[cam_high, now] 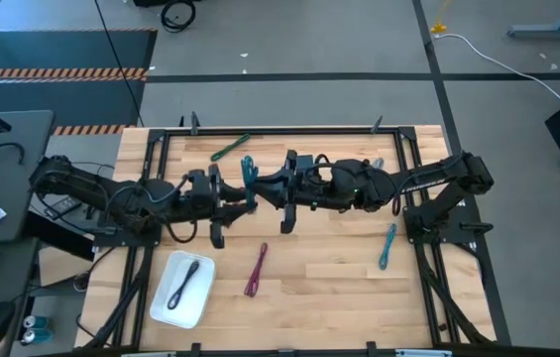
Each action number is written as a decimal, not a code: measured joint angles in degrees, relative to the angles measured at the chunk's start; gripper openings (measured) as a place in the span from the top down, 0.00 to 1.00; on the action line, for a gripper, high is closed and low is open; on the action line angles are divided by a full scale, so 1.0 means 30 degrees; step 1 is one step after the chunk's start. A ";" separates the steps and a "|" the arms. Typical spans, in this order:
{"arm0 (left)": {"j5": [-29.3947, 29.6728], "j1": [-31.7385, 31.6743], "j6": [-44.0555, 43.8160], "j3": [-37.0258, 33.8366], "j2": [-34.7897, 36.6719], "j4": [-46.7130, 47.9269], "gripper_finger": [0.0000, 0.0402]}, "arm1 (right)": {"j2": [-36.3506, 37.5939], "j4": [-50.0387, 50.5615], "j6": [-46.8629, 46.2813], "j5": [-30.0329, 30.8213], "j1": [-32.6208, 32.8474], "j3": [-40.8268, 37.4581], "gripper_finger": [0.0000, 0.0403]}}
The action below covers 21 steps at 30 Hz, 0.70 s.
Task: Pick and place USB-C Cables
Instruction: Put the bottom blue charger cable into the white bin
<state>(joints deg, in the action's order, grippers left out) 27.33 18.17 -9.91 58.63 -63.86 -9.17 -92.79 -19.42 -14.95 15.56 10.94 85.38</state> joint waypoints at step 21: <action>-0.3883 0.5394 -1.2797 0.5557 0.0957 2.7088 0.91 | 0.2822 0.5368 -0.0625 -0.3526 -0.0976 0.0007 0.73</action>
<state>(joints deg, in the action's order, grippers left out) 15.68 34.35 -48.30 75.30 -60.99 72.10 -84.33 -3.32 -16.83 4.98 8.01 85.41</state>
